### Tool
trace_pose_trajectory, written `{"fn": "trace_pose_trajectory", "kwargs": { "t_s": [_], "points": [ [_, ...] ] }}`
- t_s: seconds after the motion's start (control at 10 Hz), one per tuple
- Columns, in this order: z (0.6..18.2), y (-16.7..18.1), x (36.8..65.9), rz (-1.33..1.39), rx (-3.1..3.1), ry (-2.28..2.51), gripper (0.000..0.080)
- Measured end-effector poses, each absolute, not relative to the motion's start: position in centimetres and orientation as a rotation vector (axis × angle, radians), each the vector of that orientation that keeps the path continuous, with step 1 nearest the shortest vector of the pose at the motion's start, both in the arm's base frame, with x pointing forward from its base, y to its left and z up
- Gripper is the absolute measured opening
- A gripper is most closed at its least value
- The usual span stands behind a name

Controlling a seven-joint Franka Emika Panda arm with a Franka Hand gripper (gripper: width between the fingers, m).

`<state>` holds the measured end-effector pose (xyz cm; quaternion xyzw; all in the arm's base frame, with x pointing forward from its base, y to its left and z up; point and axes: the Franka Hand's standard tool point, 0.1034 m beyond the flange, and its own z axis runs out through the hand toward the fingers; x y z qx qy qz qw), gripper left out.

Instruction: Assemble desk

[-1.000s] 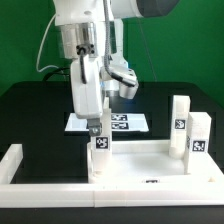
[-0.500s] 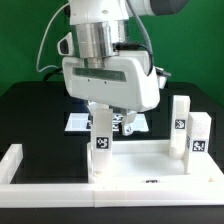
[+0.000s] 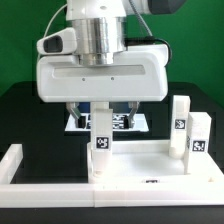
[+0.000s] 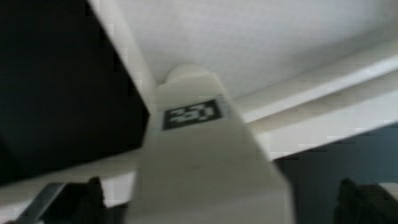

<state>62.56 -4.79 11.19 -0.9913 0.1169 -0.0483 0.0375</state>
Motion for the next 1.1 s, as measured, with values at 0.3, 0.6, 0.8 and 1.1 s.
{"fn": "trace_pose_trajectory", "kwargs": {
  "t_s": [0.3, 0.6, 0.8, 1.1],
  "points": [
    [10.75, -4.66, 62.40, -0.140, -3.059, 0.259, 0.0523],
    [10.69, -4.89, 62.38, -0.130, -3.002, 0.594, 0.0291],
    [10.66, -4.86, 62.38, -0.118, -2.940, 0.823, 0.0291],
    [10.53, -4.67, 63.16, 0.004, -2.533, 1.668, 0.0291]
  ]
}}
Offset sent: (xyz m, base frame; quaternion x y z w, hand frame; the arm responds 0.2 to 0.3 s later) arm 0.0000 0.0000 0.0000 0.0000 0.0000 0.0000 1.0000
